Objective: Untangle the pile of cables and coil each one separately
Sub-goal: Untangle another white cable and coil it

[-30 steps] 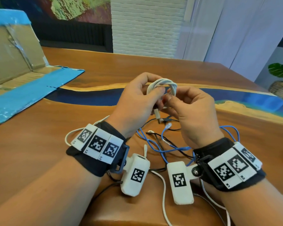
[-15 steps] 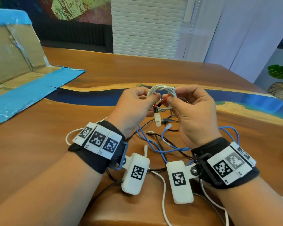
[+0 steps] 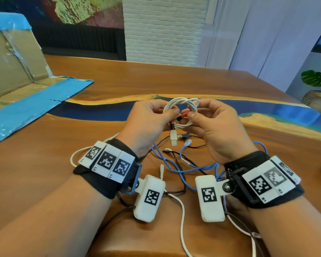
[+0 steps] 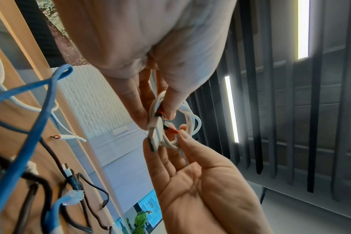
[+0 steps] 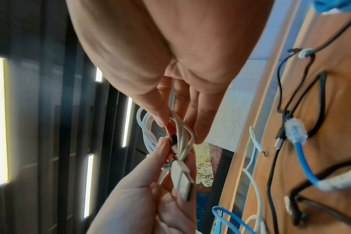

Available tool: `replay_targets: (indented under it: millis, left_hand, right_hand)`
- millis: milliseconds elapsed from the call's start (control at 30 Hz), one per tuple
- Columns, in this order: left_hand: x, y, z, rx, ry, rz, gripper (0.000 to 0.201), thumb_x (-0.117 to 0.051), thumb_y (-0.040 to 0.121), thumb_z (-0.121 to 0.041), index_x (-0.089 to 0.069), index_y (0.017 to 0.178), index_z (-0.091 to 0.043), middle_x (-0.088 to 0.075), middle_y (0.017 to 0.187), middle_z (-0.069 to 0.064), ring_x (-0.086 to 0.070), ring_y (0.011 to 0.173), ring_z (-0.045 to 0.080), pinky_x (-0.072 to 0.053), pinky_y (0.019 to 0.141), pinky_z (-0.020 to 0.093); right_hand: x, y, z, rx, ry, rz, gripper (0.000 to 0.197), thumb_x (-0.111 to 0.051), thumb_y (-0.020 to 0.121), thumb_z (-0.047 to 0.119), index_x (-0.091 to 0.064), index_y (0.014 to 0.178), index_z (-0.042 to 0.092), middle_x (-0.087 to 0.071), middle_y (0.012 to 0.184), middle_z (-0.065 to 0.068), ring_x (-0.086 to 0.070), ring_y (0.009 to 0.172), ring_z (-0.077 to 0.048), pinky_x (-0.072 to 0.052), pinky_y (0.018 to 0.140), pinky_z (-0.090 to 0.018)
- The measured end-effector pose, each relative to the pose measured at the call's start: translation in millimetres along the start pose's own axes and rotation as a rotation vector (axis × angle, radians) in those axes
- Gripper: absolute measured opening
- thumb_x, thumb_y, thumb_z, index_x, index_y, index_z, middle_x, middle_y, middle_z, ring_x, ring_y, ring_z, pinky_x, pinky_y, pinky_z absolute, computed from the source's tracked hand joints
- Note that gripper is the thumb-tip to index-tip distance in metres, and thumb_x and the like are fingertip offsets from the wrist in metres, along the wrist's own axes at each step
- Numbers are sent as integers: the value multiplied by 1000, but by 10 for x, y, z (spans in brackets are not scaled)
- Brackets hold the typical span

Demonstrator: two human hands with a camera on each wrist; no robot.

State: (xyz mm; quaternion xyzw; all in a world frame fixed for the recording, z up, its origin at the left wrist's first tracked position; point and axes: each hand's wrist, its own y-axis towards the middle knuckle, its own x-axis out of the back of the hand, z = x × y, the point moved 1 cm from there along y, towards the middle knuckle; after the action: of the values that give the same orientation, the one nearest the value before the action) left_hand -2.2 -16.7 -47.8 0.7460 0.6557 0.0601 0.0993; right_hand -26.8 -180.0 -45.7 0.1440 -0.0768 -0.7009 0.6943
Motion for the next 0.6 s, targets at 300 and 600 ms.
replay_targets:
  millis: [300,600]
  left_hand:
    - [33,10,-10,37,-34,42,14,-67,97,-12,-75,100,0,-65,77,12,-64,66,20,-55,60,25]
    - [34,2,-39,7,-71,8,13,-68,96,-9,-74,102,1,-63,70,8,-65,62,18,-59,59,30]
  right_hand:
    - [-50,-25,45,-35,80,84,19,-57,99,2,-68,110,12,-70,76,-4,-65,74,-20,-53,76,-38]
    - [-8,-38,0,-5,-290,86,15,-74,90,11,-77,105,13,-79,91,-9,-75,87,-27,-63,80,-41]
